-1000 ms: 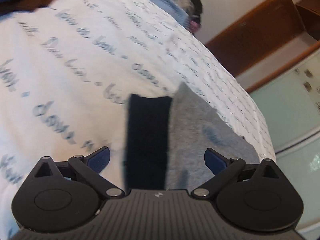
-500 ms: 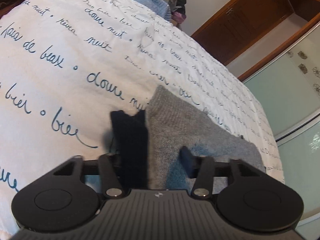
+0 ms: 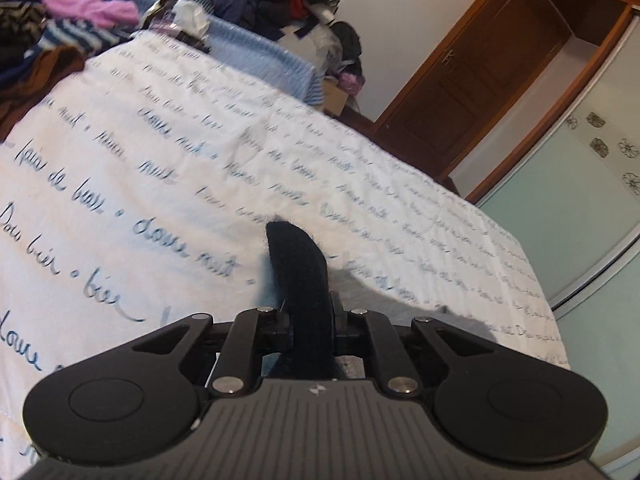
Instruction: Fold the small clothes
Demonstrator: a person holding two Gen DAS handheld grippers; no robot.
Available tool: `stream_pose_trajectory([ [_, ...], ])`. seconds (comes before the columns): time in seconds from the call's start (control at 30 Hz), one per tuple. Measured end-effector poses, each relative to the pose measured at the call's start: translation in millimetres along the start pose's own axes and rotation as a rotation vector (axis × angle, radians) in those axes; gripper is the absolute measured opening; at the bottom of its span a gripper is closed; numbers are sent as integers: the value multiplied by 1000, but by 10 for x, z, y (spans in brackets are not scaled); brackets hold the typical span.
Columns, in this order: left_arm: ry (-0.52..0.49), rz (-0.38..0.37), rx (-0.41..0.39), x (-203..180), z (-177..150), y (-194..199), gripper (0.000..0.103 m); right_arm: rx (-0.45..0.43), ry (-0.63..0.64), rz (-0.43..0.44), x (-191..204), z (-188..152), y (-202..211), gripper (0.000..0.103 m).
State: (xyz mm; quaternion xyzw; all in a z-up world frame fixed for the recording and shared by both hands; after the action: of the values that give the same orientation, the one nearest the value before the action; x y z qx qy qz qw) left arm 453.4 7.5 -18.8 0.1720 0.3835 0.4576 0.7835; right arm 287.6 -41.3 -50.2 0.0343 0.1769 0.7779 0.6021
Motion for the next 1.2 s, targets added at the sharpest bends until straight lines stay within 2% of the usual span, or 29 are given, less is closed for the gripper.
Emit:
stream_pose_trajectory([
  [0.2,-82,-67,-33,-790,25,61,13,-67,-42,-87,-426,2,389,8],
  [0.43,-195,-139,-1,-1719,-184,-188,13,-82,-95,-191,-962,-160,774,8],
  [0.53,-226,-168,41,-2053,-363,-421,13,-64,-124,-221,-1209,-273,909,8],
  [0.7,-292,-173,120,-2463,-748,-868,13,-21,-188,-258,-1518,-511,1075,8],
  [0.87,-329,-163,192,-2652,-1116,-1257,14,62,-389,-215,-1895,-858,1296,8],
  [0.93,-318,-160,212,-2686,-1205,-1339,18,92,-496,-169,-1999,-971,1320,8],
  [1.07,-262,-189,255,-2705,-1280,-1405,42,155,-547,-138,-2021,-1112,1345,11],
  [1.13,-253,-203,244,-2714,-1262,-1364,53,183,-580,-128,-1967,-1213,1427,19],
  [1.2,-274,-195,210,-2729,-1226,-1278,59,212,-625,-141,-2029,-1307,1463,41],
])
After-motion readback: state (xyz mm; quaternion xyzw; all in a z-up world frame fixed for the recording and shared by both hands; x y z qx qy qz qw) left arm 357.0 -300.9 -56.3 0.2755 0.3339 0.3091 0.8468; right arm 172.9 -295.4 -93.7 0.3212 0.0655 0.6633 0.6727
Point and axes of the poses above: each gripper's, at about its wrist camera, not at the fingertips, and y roughly against the way its jaws point, x to its left, z to its top, the point moved 7 cm from there along -y, roughly the way its jaws point, and after that the axes turned 3 degrees about -y, right-handed, at the moved point
